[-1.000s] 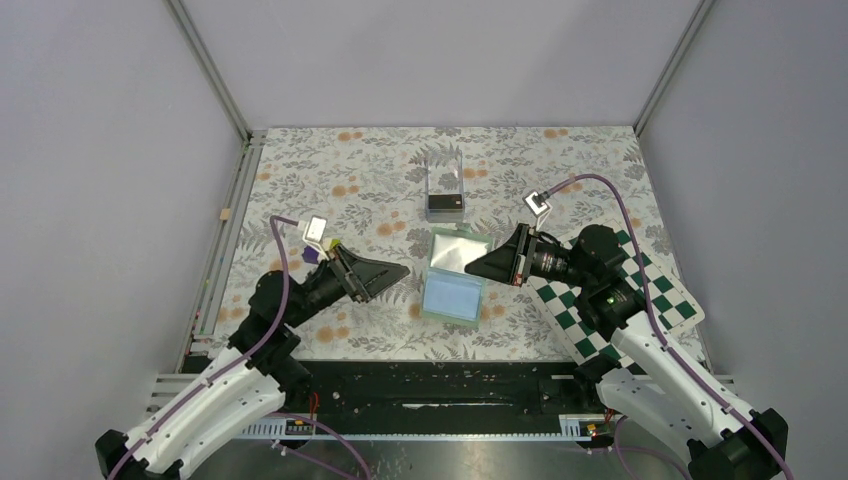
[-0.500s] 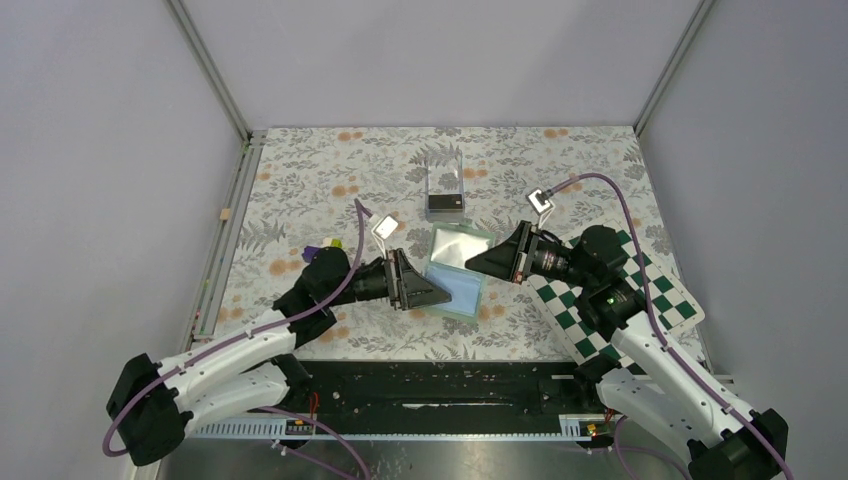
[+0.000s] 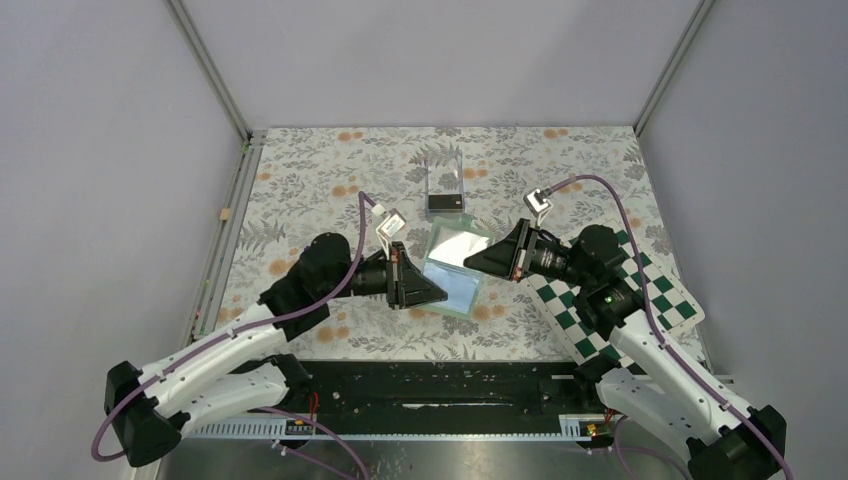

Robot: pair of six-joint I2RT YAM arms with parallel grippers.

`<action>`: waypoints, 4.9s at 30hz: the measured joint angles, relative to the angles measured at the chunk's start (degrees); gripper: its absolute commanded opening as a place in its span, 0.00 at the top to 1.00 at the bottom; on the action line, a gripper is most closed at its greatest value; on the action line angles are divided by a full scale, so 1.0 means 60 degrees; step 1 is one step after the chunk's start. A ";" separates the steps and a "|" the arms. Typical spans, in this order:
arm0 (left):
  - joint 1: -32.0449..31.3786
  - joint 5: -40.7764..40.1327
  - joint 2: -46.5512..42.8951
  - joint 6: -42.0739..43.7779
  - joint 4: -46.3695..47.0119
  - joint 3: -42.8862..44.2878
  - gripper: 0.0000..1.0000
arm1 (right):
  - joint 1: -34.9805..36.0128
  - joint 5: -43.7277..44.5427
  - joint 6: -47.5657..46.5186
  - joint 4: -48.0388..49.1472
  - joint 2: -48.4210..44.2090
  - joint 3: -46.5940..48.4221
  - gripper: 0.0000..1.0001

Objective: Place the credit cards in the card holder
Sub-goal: Turn over the card slot in the card holder, then place the card holder at the center of the board.

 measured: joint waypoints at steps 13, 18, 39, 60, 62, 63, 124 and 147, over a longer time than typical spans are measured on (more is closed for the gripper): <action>-0.0157 -0.0280 0.0058 0.3362 -0.1865 0.1311 1.00 | 0.0018 -0.1104 0.1468 0.1982 0.0197 -0.0423 0.71; -0.0091 -0.0127 0.0415 0.3694 -0.2688 0.1821 1.00 | 0.0004 -0.1282 0.0426 0.0466 -0.0131 -0.0200 0.43; -0.0007 0.2510 0.1490 0.3049 -0.4779 0.2532 1.00 | 0.0015 -0.2076 -0.4707 -0.5380 0.0965 0.2160 0.53; 0.0106 -0.0597 0.1636 0.3960 -0.6375 0.3122 0.15 | 0.0011 -0.4707 0.2011 0.3625 0.1647 0.0379 1.00; 0.0120 -0.1417 0.1450 0.3905 -0.6451 0.3122 0.11 | 0.0011 -0.4656 0.1891 0.3468 0.1632 0.0368 1.00; 0.0120 -0.1774 0.1293 0.3858 -0.6455 0.3122 0.08 | 0.0015 -0.4575 0.1661 0.3187 0.1625 0.0364 1.00; 0.0211 -0.4197 -0.0729 0.1770 -0.4987 0.2903 0.01 | 0.0969 0.7723 0.0739 -0.6630 -0.1501 -0.2754 0.00; 0.3410 -0.3515 0.8156 0.0189 -0.5643 0.6805 0.22 | 0.0976 0.8040 -0.2798 -0.8218 -0.0703 -0.0630 0.04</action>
